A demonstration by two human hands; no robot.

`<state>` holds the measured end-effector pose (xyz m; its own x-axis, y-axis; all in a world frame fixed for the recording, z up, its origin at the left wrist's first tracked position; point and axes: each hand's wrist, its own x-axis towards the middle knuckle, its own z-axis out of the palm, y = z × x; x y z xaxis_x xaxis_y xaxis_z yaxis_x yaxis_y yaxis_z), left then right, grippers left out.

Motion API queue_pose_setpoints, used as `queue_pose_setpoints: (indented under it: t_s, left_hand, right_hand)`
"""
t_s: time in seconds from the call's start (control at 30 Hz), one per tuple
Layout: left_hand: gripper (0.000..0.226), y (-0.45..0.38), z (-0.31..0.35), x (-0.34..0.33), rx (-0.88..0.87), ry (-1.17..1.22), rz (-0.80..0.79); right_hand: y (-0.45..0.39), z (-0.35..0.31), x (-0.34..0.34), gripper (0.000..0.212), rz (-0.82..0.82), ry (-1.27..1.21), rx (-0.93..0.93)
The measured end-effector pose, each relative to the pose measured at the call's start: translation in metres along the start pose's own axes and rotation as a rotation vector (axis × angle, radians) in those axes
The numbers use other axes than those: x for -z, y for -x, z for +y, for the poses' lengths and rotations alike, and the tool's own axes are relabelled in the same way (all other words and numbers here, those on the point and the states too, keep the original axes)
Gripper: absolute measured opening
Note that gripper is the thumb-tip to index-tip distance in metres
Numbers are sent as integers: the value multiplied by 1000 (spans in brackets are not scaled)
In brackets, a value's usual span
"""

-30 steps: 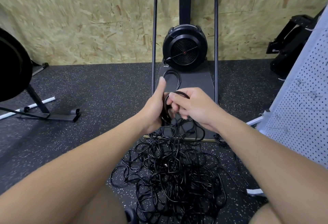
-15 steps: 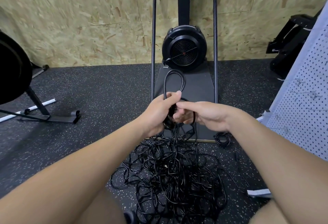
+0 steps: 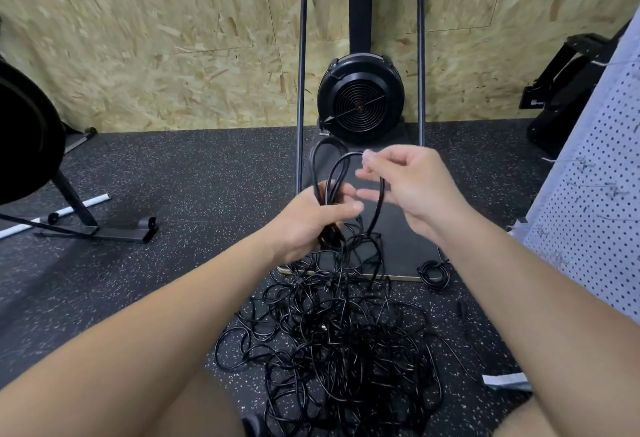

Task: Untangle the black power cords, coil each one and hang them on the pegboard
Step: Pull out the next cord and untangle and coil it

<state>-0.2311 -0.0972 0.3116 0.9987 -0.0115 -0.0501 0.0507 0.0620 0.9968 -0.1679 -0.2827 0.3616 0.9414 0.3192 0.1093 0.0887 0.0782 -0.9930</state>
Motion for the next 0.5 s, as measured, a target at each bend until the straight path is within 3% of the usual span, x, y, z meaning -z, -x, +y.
queue_pose_setpoints:
  t_s: [0.17, 0.37, 0.5]
  left_hand:
    - [48, -2, -12, -19, 8, -52, -130]
    - [12, 5, -10, -29, 26, -130, -119]
    - [25, 5, -7, -28, 46, -189, -110]
  right_hand:
    - [3, 7, -18, 28, 55, 86, 70]
    - [1, 15, -16, 24, 79, 1, 7]
    - [3, 10, -15, 23, 93, 310, 140]
